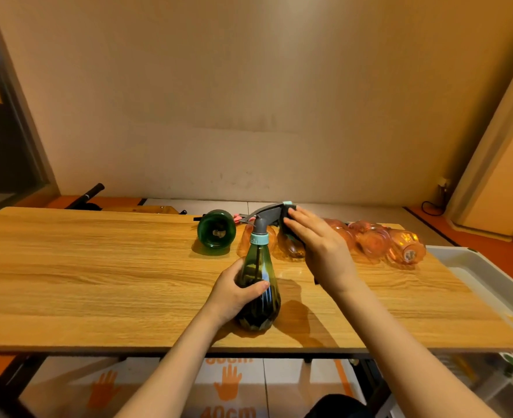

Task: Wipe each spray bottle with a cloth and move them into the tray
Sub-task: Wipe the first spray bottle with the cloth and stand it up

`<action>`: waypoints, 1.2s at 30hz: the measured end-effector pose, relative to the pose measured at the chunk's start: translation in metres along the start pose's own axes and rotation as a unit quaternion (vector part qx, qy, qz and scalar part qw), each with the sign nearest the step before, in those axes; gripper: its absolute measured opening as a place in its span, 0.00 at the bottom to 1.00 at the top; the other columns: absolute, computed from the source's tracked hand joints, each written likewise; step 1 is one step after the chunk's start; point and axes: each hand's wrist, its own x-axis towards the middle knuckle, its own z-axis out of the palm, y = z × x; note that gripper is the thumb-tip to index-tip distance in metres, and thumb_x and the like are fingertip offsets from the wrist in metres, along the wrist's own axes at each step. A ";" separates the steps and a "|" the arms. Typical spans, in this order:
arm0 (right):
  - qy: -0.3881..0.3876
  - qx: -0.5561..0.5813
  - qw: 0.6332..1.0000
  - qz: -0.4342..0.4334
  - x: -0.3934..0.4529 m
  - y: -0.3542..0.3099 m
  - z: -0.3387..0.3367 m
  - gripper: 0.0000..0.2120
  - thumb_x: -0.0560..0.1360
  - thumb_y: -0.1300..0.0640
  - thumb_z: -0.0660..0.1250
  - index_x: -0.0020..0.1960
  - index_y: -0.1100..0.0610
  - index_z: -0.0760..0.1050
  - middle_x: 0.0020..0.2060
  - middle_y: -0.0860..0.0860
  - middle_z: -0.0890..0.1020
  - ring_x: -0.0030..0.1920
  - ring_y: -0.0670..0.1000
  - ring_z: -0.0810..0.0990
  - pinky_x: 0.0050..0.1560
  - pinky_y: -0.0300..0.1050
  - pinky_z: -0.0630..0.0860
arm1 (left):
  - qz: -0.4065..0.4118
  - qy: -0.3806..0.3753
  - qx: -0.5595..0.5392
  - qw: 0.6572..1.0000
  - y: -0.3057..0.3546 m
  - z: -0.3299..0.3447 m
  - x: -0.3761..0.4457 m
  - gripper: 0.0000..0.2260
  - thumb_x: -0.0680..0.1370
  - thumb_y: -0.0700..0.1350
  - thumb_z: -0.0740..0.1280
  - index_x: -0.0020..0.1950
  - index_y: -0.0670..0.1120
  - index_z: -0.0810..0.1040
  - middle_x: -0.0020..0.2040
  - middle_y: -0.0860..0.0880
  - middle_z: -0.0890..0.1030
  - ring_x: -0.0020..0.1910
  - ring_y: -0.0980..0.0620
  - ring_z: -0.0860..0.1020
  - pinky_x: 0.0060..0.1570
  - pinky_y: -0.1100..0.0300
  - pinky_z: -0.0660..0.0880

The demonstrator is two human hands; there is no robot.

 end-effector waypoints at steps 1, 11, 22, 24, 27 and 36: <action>-0.015 -0.001 1.000 0.003 -0.006 -0.001 0.001 0.26 0.60 0.81 0.68 0.56 0.65 0.78 0.55 0.61 0.80 0.57 0.60 0.78 0.59 0.56 0.69 | -0.002 0.000 -0.001 1.000 0.000 0.000 0.001 0.24 0.61 0.58 0.71 0.52 0.46 0.76 0.45 0.49 0.82 0.45 0.56 0.81 0.45 0.64 0.77; -0.054 0.010 0.998 0.008 0.022 0.002 -0.015 0.27 0.61 0.76 0.74 0.59 0.66 0.76 0.58 0.62 0.78 0.60 0.62 0.76 0.60 0.57 0.67 | -0.034 -0.029 0.020 0.999 0.010 0.006 0.012 0.24 0.62 0.60 0.70 0.54 0.51 0.76 0.46 0.53 0.82 0.47 0.62 0.80 0.43 0.70 0.74; -0.007 0.053 0.995 0.083 0.008 0.003 -0.009 0.17 0.73 0.65 0.58 0.58 0.64 0.78 0.57 0.60 0.79 0.59 0.54 0.75 0.62 0.47 0.70 | -0.061 -0.026 0.054 0.996 0.012 0.009 0.019 0.15 0.71 0.46 0.75 0.54 0.55 0.75 0.48 0.55 0.82 0.49 0.61 0.80 0.46 0.67 0.75; 0.007 0.054 0.994 0.096 0.020 0.004 -0.012 0.17 0.73 0.62 0.57 0.59 0.64 0.77 0.58 0.60 0.78 0.61 0.54 0.74 0.64 0.45 0.68 | -0.063 -0.025 0.074 0.995 0.013 0.015 0.021 0.17 0.71 0.45 0.75 0.55 0.57 0.74 0.50 0.57 0.81 0.51 0.62 0.79 0.49 0.67 0.75; -0.049 0.045 0.994 0.082 0.029 -0.005 0.002 0.20 0.68 0.72 0.67 0.59 0.64 0.76 0.59 0.60 0.78 0.62 0.59 0.75 0.62 0.56 0.69 | -0.056 -0.006 0.087 0.995 0.012 0.018 0.023 0.16 0.71 0.46 0.75 0.54 0.58 0.74 0.50 0.59 0.81 0.51 0.62 0.78 0.51 0.66 0.76; -0.011 0.065 0.993 0.093 -0.011 0.006 0.009 0.18 0.72 0.70 0.59 0.60 0.62 0.75 0.61 0.54 0.75 0.63 0.55 0.74 0.65 0.46 0.70 | -0.066 -0.001 0.044 0.997 0.008 0.006 0.022 0.17 0.65 0.54 0.73 0.51 0.52 0.77 0.44 0.55 0.83 0.46 0.59 0.81 0.45 0.63 0.77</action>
